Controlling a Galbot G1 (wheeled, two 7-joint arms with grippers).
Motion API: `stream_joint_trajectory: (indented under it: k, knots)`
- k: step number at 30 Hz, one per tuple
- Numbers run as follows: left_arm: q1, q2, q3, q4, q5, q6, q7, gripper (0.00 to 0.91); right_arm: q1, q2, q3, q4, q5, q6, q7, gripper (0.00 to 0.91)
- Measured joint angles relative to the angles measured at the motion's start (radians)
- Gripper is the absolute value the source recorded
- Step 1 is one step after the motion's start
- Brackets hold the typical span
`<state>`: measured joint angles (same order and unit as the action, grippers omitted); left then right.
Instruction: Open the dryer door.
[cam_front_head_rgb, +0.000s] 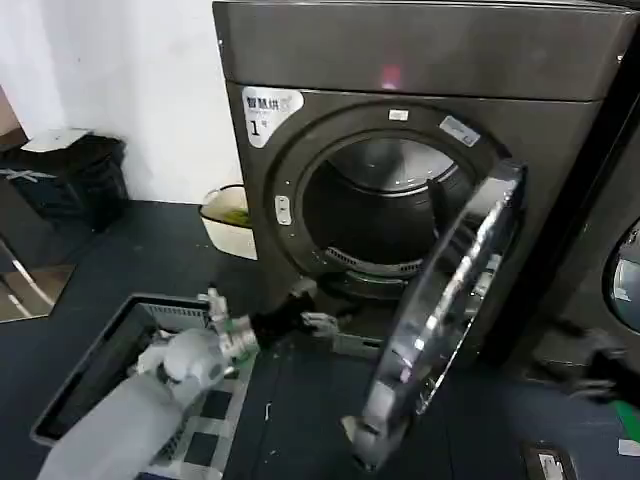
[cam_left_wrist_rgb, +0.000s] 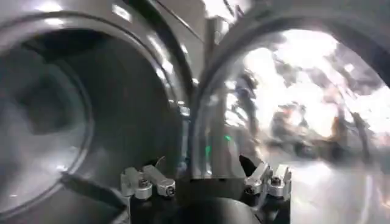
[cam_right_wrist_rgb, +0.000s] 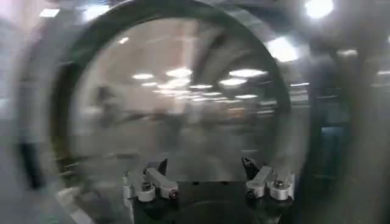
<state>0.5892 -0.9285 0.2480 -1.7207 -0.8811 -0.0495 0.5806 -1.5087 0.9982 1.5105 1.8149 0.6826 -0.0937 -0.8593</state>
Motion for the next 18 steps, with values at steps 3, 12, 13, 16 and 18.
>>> stream_joint_trajectory:
  k: [3,12,13,16,18]
  knots:
    - [-0.030,-0.011,0.072,-0.020,-0.009,-0.003,-0.013,0.907,-0.039,0.036,0.089,0.042,0.046,-0.021,0.158,0.907]
    - [-0.163,-0.072,0.303,0.003,-0.051,-0.041,-0.041,0.907,-0.121,0.055,0.323,0.053,-0.021,-0.096,0.575,0.907]
    - [-0.176,-0.083,0.320,0.005,-0.052,-0.041,-0.044,0.907,-0.128,0.051,0.349,0.044,-0.036,-0.101,0.601,0.907]
    - [-0.207,-0.122,0.367,0.013,-0.049,-0.039,-0.059,0.907,-0.144,0.028,0.434,-0.004,-0.093,-0.104,0.647,0.907]
    - [-0.224,-0.150,0.391,0.027,-0.037,-0.039,-0.070,0.907,-0.156,0.006,0.492,-0.042,-0.106,-0.136,0.684,0.907]
